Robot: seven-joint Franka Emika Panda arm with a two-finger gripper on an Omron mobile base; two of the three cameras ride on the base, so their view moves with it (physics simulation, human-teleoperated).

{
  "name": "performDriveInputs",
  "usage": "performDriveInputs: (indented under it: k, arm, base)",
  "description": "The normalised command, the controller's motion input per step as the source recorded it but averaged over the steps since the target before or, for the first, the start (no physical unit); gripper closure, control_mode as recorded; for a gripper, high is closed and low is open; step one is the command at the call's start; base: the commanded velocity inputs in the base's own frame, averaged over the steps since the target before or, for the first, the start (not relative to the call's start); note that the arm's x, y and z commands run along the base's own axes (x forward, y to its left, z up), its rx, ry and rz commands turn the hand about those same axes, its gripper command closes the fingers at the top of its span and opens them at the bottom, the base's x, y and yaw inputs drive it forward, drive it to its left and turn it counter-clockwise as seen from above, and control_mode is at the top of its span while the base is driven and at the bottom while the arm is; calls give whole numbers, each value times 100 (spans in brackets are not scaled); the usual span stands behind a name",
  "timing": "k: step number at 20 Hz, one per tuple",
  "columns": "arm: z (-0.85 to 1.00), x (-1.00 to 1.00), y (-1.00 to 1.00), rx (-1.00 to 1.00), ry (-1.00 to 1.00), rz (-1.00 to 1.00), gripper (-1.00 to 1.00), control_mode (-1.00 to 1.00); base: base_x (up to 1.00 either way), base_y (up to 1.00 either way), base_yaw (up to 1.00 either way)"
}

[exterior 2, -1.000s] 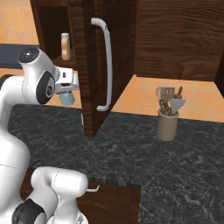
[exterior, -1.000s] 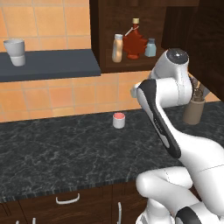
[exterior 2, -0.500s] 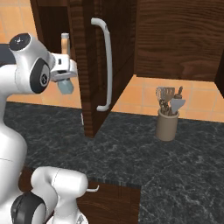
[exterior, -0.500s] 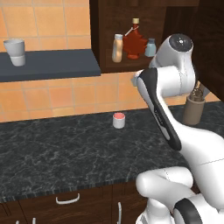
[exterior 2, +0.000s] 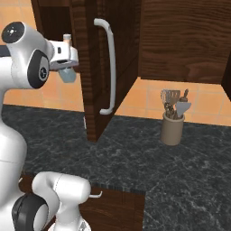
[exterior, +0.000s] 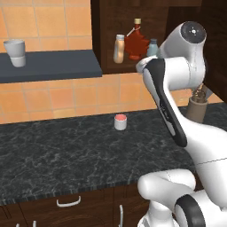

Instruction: Put the shaker and condiment bottle from the counter next to their counterparts in the cabinet.

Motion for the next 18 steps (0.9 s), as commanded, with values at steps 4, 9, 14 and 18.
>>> performDriveInputs:
  k: [4, 9, 14, 18]
  arm:
    - [8, 0, -9, -1, -16, 0, 100, -100]
    - [3, 0, -12, 0, -14, 0, 100, -100]
    - [5, 0, -14, 0, -11, 0, 100, -100]
    - [21, 0, -16, 0, -6, 0, 100, -100]
  base:
    - [0, 0, 0]
    - [0, 0, 0]
    - [0, 0, 0]
    - [0, 0, 0]
